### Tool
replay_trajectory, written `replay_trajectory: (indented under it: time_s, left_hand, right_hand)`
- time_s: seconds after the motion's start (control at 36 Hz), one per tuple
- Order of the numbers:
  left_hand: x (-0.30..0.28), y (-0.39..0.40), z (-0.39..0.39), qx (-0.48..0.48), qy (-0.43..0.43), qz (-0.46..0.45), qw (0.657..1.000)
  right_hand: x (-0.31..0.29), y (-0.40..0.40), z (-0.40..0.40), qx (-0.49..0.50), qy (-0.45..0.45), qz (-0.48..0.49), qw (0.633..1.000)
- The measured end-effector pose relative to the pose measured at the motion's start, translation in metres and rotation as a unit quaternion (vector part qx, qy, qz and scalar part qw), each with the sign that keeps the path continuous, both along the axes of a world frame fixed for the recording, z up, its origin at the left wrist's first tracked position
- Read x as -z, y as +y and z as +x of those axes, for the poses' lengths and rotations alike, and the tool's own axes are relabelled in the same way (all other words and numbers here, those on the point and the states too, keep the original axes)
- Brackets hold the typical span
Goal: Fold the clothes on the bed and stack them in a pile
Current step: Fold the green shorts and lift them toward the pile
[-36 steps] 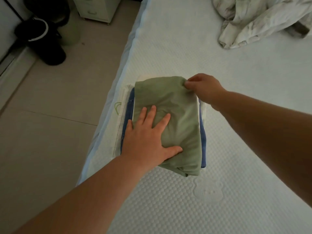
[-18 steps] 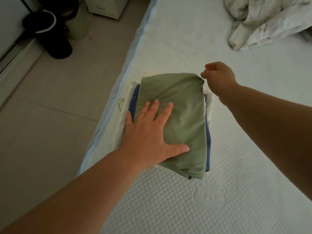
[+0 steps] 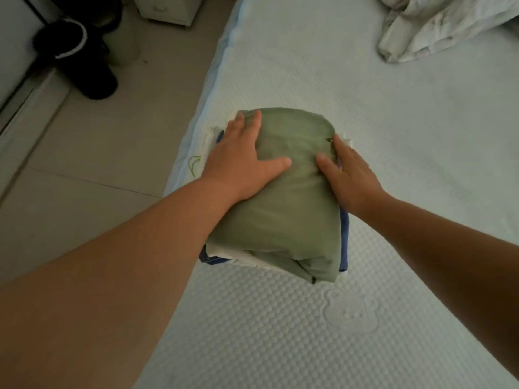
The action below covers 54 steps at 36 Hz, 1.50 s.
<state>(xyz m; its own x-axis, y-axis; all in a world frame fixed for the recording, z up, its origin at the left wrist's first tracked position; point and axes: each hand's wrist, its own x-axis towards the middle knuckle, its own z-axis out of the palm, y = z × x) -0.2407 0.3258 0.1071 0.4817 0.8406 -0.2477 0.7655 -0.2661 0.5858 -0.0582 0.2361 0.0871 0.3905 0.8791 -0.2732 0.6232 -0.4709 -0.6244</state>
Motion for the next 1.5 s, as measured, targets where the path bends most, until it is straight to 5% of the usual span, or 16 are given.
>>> replay_trajectory:
  time_s: [0.19, 0.44, 0.56, 0.67, 0.78, 0.92, 1.31, 1.5]
  left_hand:
    - [-0.011, -0.046, -0.047, -0.119, -0.148, -0.137, 0.972]
    - [0.011, -0.076, -0.047, -0.099, 0.032, -0.023, 0.994]
    - [0.012, -0.063, -0.05, -0.153, -0.091, -0.128, 0.976]
    - [0.017, -0.039, -0.069, -0.247, -0.197, -0.273, 0.909]
    - [0.028, -0.024, -0.072, -0.241, -0.167, -0.373, 0.88]
    - [0.037, -0.015, -0.077, -0.251, -0.131, -0.395, 0.874]
    - [0.02, -0.023, -0.075, -0.262, -0.174, -0.423, 0.85]
    - [-0.021, -0.103, -0.097, -0.3, -0.163, -0.426, 0.838]
  right_hand:
    - [-0.028, -0.055, -0.046, 0.126, 0.157, 0.011, 0.979]
    - [0.0, -0.08, -0.068, 0.016, -0.023, -0.07, 0.997]
    - [-0.001, -0.082, -0.057, 0.068, 0.076, -0.015, 0.995]
    - [0.001, -0.078, -0.035, 0.2, 0.207, -0.036, 0.957]
    - [0.01, -0.067, -0.021, 0.231, 0.33, -0.127, 0.906]
    - [0.014, -0.061, -0.013, 0.221, 0.383, -0.177, 0.879]
    - [0.011, -0.069, -0.019, 0.258, 0.393, -0.105, 0.876]
    - [-0.036, -0.149, -0.039, 0.256, 0.346, -0.112, 0.896]
